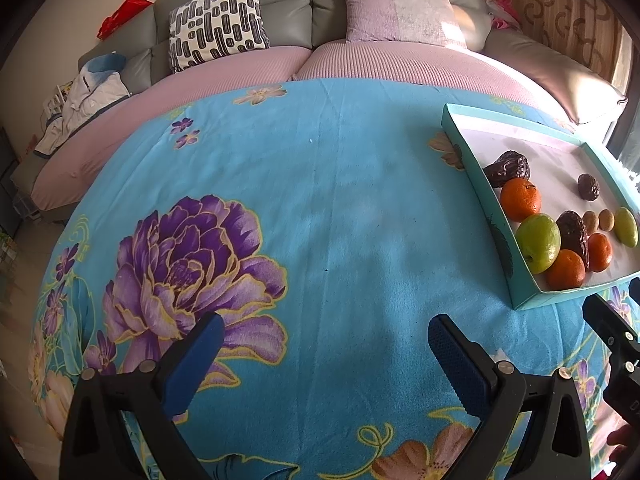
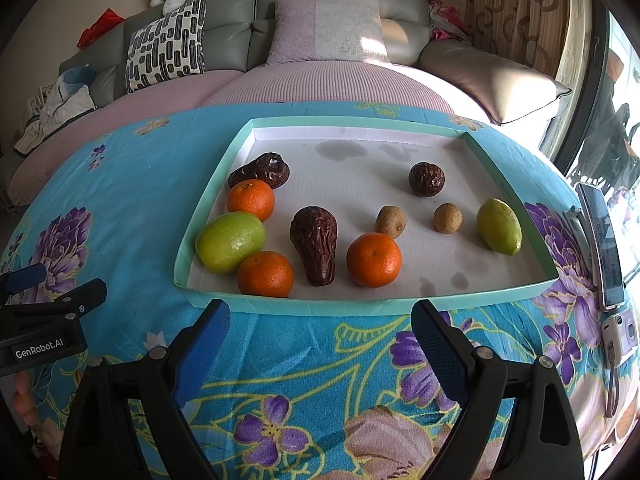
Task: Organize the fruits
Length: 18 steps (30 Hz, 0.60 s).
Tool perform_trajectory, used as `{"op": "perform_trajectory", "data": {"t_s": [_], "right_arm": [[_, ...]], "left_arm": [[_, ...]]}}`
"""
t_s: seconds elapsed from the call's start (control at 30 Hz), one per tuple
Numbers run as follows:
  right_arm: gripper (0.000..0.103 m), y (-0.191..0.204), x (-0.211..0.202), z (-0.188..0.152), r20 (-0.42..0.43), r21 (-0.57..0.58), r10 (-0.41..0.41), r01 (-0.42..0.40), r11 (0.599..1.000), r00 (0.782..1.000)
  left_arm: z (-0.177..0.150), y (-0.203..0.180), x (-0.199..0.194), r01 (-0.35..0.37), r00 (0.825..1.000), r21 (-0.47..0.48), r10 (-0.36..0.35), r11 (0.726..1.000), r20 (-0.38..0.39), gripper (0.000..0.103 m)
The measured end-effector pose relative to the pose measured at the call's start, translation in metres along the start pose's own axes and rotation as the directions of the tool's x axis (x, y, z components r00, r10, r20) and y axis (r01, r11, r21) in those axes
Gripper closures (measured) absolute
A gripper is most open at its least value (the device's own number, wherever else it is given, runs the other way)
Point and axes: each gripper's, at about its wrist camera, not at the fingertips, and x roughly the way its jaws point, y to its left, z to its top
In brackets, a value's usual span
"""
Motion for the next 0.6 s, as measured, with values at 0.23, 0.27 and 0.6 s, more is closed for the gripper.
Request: {"op": "perform_trajectory", "data": {"t_s": [0.23, 0.27, 0.6], "right_arm": [[0.011, -0.0006, 0.0001, -0.0007, -0.001, -0.001, 0.0, 0.0, 1.0, 1.0], [0.011, -0.0005, 0.0002, -0.0006, -0.001, -0.001, 0.0, 0.0, 1.0, 1.0], [0.011, -0.001, 0.001, 0.0003, -0.004, -0.001, -0.002, 0.002, 1.0, 1.0]], "left_arm": [[-0.0006, -0.0014, -0.0015, 0.0, 1.0, 0.004, 0.0, 1.0, 0.001, 0.0], [-0.0005, -0.0014, -0.0016, 0.0, 1.0, 0.003, 0.0, 1.0, 0.001, 0.0], [-0.0003, -0.0005, -0.0012, 0.0, 1.0, 0.0, 0.0, 1.0, -0.002, 0.0]]}}
